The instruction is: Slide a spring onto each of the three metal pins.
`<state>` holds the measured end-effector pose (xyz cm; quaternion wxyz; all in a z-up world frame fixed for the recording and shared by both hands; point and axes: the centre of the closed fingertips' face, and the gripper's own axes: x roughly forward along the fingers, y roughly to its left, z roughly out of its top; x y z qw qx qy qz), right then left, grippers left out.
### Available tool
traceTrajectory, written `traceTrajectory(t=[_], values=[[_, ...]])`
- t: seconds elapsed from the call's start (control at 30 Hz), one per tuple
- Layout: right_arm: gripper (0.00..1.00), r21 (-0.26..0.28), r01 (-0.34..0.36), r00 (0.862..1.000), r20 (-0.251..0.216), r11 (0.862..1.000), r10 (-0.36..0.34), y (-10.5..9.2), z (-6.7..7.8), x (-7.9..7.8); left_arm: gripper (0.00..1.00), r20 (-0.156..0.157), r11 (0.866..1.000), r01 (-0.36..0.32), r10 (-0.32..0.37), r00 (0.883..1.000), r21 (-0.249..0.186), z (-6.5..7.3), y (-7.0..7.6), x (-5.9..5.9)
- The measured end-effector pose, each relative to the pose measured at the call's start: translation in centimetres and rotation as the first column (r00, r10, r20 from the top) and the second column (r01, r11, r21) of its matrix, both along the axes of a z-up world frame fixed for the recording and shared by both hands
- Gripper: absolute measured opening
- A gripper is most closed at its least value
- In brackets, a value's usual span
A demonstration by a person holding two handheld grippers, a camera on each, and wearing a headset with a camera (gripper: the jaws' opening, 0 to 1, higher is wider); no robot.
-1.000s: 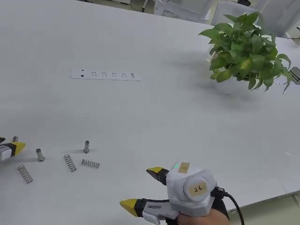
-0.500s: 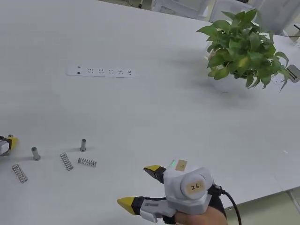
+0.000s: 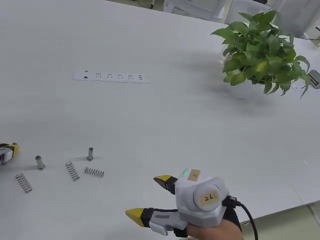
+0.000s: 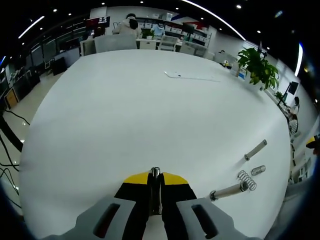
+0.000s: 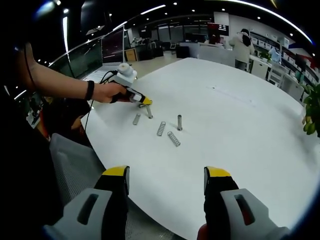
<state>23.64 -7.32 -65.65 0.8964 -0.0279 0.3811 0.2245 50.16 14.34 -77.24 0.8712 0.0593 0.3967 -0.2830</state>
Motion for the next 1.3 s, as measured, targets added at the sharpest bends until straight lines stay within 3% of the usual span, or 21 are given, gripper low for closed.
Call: traceTrajectory(t=[0.17, 0.4, 0.9, 1.3], values=[[0.59, 0.003, 0.003, 1.000, 0.006, 1.000, -0.003, 0.0, 0.0, 0.0, 0.00, 0.033, 1.000, -0.016, 0.017, 0.999, -0.022, 1.4, 0.6, -0.2], [0.59, 0.009, -0.002, 1.000, 0.016, 1.000, 0.002, 0.2, 0.1, 0.0, 0.00, 0.055, 0.999, -0.033, 0.035, 0.998, -0.032, 2.4, 1.4, -0.5], [0.58, 0.020, -0.007, 0.999, 0.035, 1.000, 0.006, 0.6, 0.2, 0.0, 0.00, 0.071, 0.998, -0.043, 0.045, 0.996, -0.036, 3.1, 2.7, -1.6], [0.59, 0.026, -0.018, 0.999, 0.043, 0.999, 0.017, 0.9, 0.2, -0.5, 0.00, 0.079, 0.999, -0.043, 0.045, 0.996, -0.020, 3.6, 3.8, -3.3]])
